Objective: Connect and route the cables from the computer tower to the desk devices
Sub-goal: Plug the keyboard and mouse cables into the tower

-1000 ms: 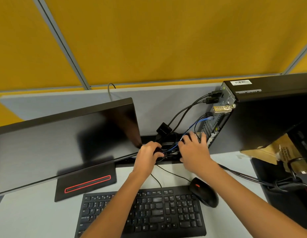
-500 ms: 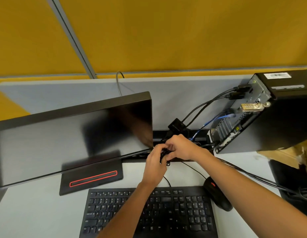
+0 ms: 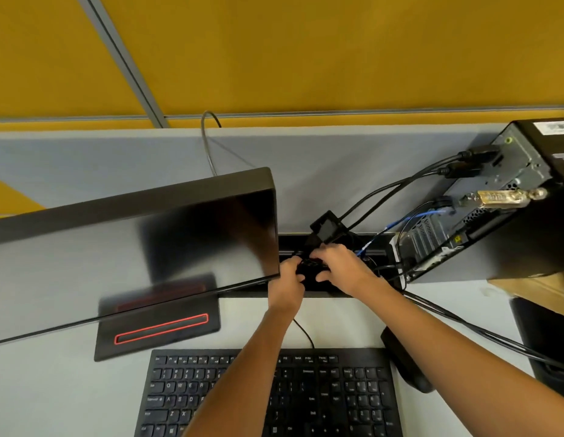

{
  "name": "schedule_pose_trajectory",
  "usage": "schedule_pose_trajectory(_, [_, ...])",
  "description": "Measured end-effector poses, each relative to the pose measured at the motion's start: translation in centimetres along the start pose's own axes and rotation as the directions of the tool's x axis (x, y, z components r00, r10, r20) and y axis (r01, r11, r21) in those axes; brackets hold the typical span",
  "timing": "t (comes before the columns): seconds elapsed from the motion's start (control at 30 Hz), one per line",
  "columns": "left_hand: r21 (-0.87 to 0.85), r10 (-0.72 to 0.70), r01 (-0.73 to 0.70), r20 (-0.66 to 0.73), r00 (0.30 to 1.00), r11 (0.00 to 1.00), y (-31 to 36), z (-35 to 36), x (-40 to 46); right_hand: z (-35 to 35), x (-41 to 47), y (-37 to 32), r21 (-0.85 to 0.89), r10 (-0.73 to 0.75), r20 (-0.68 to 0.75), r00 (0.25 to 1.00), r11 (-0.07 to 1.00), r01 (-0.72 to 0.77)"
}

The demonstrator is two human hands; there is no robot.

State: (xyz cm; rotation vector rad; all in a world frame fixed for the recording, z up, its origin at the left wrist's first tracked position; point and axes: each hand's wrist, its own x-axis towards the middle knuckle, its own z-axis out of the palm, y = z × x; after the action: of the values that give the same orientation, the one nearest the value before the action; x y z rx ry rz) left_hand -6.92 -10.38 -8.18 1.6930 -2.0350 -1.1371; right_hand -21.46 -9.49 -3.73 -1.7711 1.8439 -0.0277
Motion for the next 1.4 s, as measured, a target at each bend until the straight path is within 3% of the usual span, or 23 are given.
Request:
schedule_pose_trajectory(0.1, [0.180,0.060,-0.055,-0.023,0.998,0.982,0.5,0.1,0.6,0.1,0.0,0.3,-0.140,-0.052,0.030,0.998,0.989,0.056])
schedule_pose_trajectory(0.23, [0.220,0.039,-0.057,0.082,0.996,0.974,0.6,-0.8,0.7,1.1,-0.1,-0.2,-0.267,-0.045,0.048,0.998,0.962,0.056])
schedule_pose_trajectory(0.4, [0.153,0.009,-0.053,0.274,0.962,0.987,-0.5,-2.0,0.8,0.7,0.6,-0.9,-0.354,0.065,0.072,0.995,0.935,-0.036])
schedule_pose_trajectory(0.5, [0.219,0.008,-0.052,0.199,0.980,0.974,-0.6,-2.4,0.3,0.7,0.7,-1.1,-0.356,0.097,0.066,0.993,0.932,-0.067])
schedule_pose_trajectory(0.63, [0.109,-0.024,0.010,0.130,0.991,0.994,-0.9,-2.4,0.8,0.6,-0.4,-0.3,-0.286,0.116,0.023,0.993,0.952,-0.105])
schedule_pose_trajectory(0.87, [0.152,-0.107,0.080,0.179,0.978,0.985,-0.9,-0.6,0.6,1.1,-2.9,1.3,-0.153,0.160,-0.144,0.977,0.971,-0.181])
schedule_pose_trajectory(1.03, [0.003,-0.100,0.101,-0.047,0.994,0.995,-0.8,0.1,-0.4,0.7,-2.3,0.3,-0.303,0.153,-0.077,0.985,0.938,-0.170])
schedule_pose_trajectory(1.2, [-0.105,-0.041,0.018,-0.214,0.976,0.994,-1.6,0.7,-1.1,1.2,-0.8,-1.2,-0.336,0.128,-0.027,0.991,0.933,-0.129])
schedule_pose_trajectory(1.3, [0.025,0.014,-0.011,-0.128,0.992,1.000,-2.4,0.4,-0.8,2.0,-0.3,-1.3,-0.322,0.146,-0.010,0.989,0.936,-0.141])
schedule_pose_trajectory(1.4, [0.126,-0.060,0.054,0.044,0.997,0.991,-2.4,-0.2,0.0,2.4,-0.1,-1.3,-0.339,0.139,0.005,0.990,0.932,-0.129])
